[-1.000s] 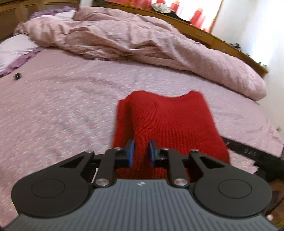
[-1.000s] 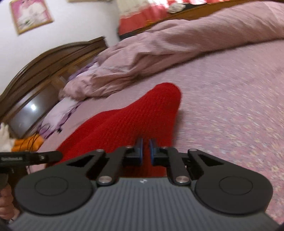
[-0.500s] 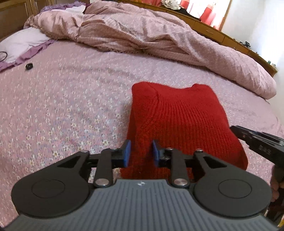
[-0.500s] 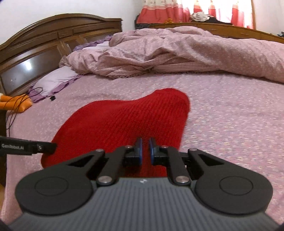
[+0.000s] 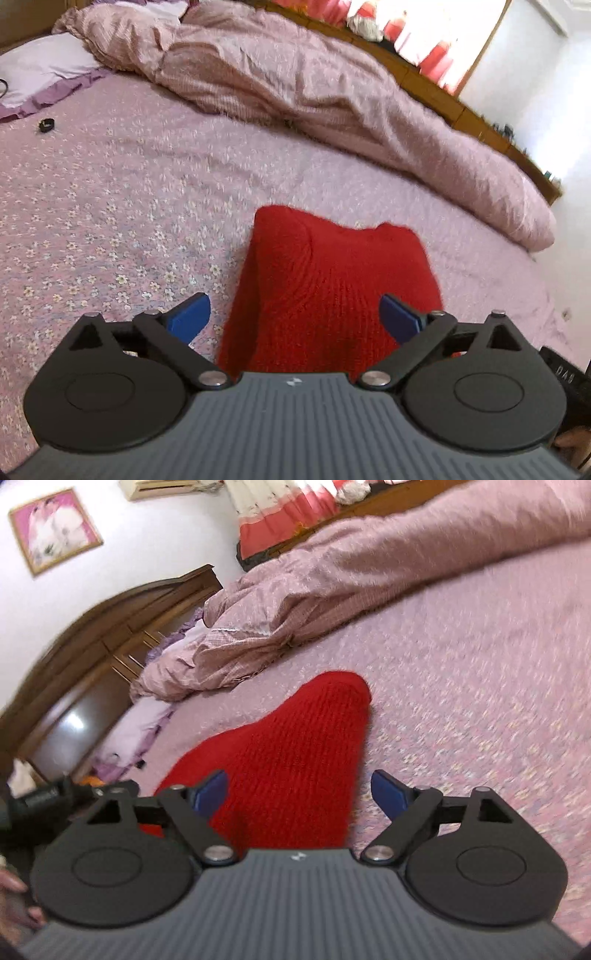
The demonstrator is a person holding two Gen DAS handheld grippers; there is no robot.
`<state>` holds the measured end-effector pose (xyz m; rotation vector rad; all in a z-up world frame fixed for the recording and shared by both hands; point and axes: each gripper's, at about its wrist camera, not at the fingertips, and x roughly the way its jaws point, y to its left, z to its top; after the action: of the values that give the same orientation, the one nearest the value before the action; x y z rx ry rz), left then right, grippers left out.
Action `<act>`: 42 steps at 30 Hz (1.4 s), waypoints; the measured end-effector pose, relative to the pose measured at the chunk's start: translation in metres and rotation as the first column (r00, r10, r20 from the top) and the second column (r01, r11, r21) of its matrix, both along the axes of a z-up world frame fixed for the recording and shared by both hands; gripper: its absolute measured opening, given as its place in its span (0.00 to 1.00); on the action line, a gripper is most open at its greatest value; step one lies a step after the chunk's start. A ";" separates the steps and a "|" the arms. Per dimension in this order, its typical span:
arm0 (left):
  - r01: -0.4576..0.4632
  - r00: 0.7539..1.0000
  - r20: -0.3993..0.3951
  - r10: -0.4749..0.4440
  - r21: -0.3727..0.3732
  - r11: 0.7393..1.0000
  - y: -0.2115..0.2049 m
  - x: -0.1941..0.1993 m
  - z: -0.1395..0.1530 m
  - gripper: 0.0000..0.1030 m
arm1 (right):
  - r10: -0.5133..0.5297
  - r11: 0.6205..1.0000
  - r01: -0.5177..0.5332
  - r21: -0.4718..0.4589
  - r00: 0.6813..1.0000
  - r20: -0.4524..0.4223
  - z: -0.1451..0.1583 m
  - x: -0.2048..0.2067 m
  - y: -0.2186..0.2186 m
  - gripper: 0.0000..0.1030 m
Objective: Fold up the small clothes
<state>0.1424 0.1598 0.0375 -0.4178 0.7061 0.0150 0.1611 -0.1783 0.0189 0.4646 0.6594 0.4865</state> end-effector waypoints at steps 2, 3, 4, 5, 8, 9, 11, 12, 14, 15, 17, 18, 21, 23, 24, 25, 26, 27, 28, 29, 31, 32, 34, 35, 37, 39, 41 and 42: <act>0.000 0.999 -0.041 0.001 0.011 1.000 -0.001 0.009 -0.008 0.97 | 0.007 0.999 -0.005 0.031 0.998 -0.063 -0.008 0.011 -0.001 0.83; -0.002 0.998 -0.057 0.003 0.014 1.000 -0.001 0.011 -0.012 0.97 | 0.011 0.999 -0.007 0.048 0.996 -0.087 -0.012 0.014 -0.001 0.83; 0.000 0.998 -0.065 0.001 0.010 1.000 0.000 0.013 -0.016 0.97 | 0.021 0.997 -0.012 0.074 0.993 -0.117 -0.018 0.018 -0.002 0.83; 0.003 0.998 -0.065 -0.003 -0.001 1.000 0.000 0.014 -0.019 0.99 | 0.031 0.996 -0.019 0.090 0.990 -0.141 -0.021 0.020 -0.003 0.83; 0.011 0.998 -0.064 -0.012 -0.023 1.000 0.004 0.015 -0.026 1.00 | 0.075 0.987 -0.045 0.155 0.978 -0.196 -0.034 0.029 -0.006 0.83; 0.014 0.998 -0.064 -0.016 -0.031 0.999 0.005 0.016 -0.028 1.00 | 0.093 0.982 -0.055 0.179 0.973 -0.213 -0.037 0.033 -0.007 0.84; 0.019 0.997 -0.068 -0.023 -0.055 0.998 0.008 0.018 -0.032 1.00 | 0.118 0.976 -0.069 0.208 0.964 -0.236 -0.043 0.039 -0.007 0.85; 0.021 0.997 -0.067 -0.026 -0.067 0.998 0.010 0.019 -0.033 1.00 | 0.126 0.974 -0.074 0.212 0.962 -0.243 -0.045 0.042 -0.006 0.88; 0.022 0.997 -0.068 -0.028 -0.086 0.996 0.012 0.020 -0.037 1.00 | 0.139 0.972 -0.084 0.219 0.958 -0.251 -0.050 0.045 -0.003 0.95; 0.022 0.997 -0.068 -0.028 -0.089 0.996 0.013 0.020 -0.038 1.00 | 0.153 0.968 -0.091 0.234 0.953 -0.261 -0.054 0.047 -0.001 0.95; 0.027 0.998 -0.061 -0.033 -0.092 0.995 0.014 0.020 -0.041 1.00 | 0.183 0.953 -0.102 0.286 0.944 -0.275 -0.062 0.051 0.000 0.95; 0.029 0.998 -0.058 -0.035 -0.097 0.995 0.014 0.020 -0.042 1.00 | 0.195 0.946 -0.107 0.305 0.942 -0.274 -0.064 0.052 0.002 0.95; 0.039 0.998 -0.051 -0.045 -0.125 0.991 0.018 0.020 -0.047 1.00 | 0.236 0.933 -0.145 0.330 0.938 -0.254 -0.065 0.056 0.013 0.97; 0.041 0.998 -0.050 -0.049 -0.152 0.987 0.020 0.021 -0.051 1.00 | 0.247 0.937 -0.167 0.306 0.938 -0.245 -0.063 0.059 0.025 0.97; 0.043 0.997 -0.049 -0.051 -0.158 0.986 0.020 0.021 -0.052 1.00 | 0.252 0.940 -0.180 0.291 0.939 -0.235 -0.061 0.059 0.031 0.94; 0.046 0.997 -0.049 -0.055 -0.162 0.986 0.019 0.021 -0.053 1.00 | 0.255 0.940 -0.186 0.285 0.939 -0.231 -0.060 0.060 0.035 0.85; 0.053 0.997 -0.047 -0.061 -0.166 0.985 0.018 0.020 -0.053 1.00 | 0.252 0.939 -0.182 0.291 0.941 -0.224 -0.058 0.059 0.036 0.81; 0.062 0.997 -0.042 -0.070 -0.169 0.984 0.016 0.020 -0.054 1.00 | 0.250 0.936 -0.178 0.305 0.944 -0.215 -0.056 0.058 0.035 0.74; 0.071 0.996 -0.038 -0.079 -0.168 0.983 0.014 0.020 -0.054 1.00 | 0.249 0.931 -0.175 0.320 0.946 -0.208 -0.052 0.057 0.033 0.68; 0.080 0.996 -0.032 -0.086 -0.165 0.983 0.011 0.020 -0.053 1.00 | 0.249 0.926 -0.171 0.336 0.946 -0.206 -0.049 0.055 0.030 0.66; 0.093 0.995 -0.017 -0.098 -0.166 0.982 0.006 0.017 -0.050 1.00 | 0.246 0.920 -0.163 0.356 0.948 -0.202 -0.044 0.053 0.026 0.62; 0.100 0.995 -0.008 -0.102 -0.174 0.980 0.004 0.016 -0.048 1.00 | 0.241 0.918 -0.156 0.366 0.950 -0.200 -0.040 0.052 0.025 0.62; 0.103 0.995 0.006 -0.104 -0.180 0.978 -0.001 0.012 -0.043 1.00 | 0.234 0.907 -0.139 0.397 0.951 -0.200 -0.035 0.049 0.019 0.60; 0.108 0.994 0.012 -0.107 -0.183 0.977 -0.004 0.010 -0.040 1.00 | 0.229 0.903 -0.133 0.408 0.953 -0.198 -0.031 0.046 0.016 0.60; 0.125 0.992 0.019 -0.123 -0.187 0.974 -0.011 0.007 -0.036 1.00 | 0.226 0.903 -0.133 0.408 0.956 -0.188 -0.025 0.042 0.010 0.60; 0.149 0.989 0.024 -0.147 -0.184 0.972 -0.021 0.002 -0.032 1.00 | 0.226 0.906 -0.139 0.400 0.958 -0.177 -0.018 0.036 0.001 0.60; 0.178 0.984 0.031 -0.175 -0.184 0.967 -0.035 -0.002 -0.029 1.00 | 0.230 0.904 -0.141 0.404 0.956 -0.180 -0.014 0.030 -0.013 0.60; 0.191 0.982 0.032 -0.188 -0.183 0.964 -0.040 -0.005 -0.028 1.00 | 0.232 0.903 -0.141 0.406 0.955 -0.183 -0.012 0.029 -0.018 0.60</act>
<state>0.1379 0.1193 0.0096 -0.5265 0.7342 -0.2363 0.1901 -0.1963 0.0064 0.8483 0.8373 0.7621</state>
